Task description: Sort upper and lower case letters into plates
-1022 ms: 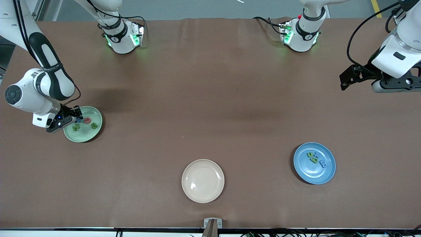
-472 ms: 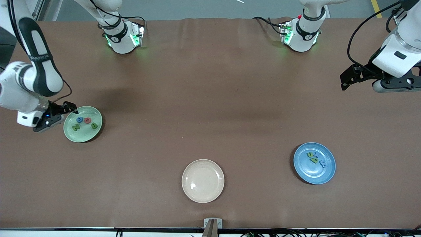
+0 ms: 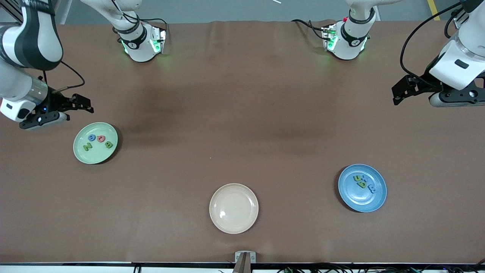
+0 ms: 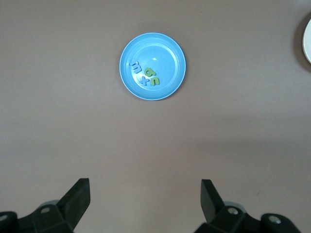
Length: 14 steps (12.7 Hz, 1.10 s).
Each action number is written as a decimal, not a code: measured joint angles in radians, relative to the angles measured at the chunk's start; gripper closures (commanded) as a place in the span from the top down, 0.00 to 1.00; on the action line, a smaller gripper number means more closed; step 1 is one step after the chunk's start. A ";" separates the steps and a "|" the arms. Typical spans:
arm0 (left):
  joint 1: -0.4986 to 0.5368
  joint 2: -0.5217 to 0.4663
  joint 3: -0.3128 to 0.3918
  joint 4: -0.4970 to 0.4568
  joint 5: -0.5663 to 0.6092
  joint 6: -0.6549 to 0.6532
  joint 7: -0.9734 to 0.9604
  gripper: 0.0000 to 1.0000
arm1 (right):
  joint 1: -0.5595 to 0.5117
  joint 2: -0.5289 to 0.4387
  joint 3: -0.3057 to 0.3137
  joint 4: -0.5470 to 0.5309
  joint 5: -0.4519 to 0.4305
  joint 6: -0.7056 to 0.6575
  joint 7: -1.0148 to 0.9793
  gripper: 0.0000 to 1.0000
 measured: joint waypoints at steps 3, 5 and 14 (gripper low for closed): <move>0.000 0.000 0.000 0.000 0.000 0.000 0.000 1.00 | 0.073 -0.001 0.001 0.196 0.002 -0.141 0.166 1.00; 0.000 0.000 0.000 0.000 0.000 0.000 0.000 1.00 | 0.086 0.002 0.001 0.311 0.002 -0.172 0.207 1.00; -0.001 0.000 -0.007 0.005 0.000 0.006 0.000 1.00 | 0.158 0.035 -0.001 0.456 -0.066 -0.175 0.404 1.00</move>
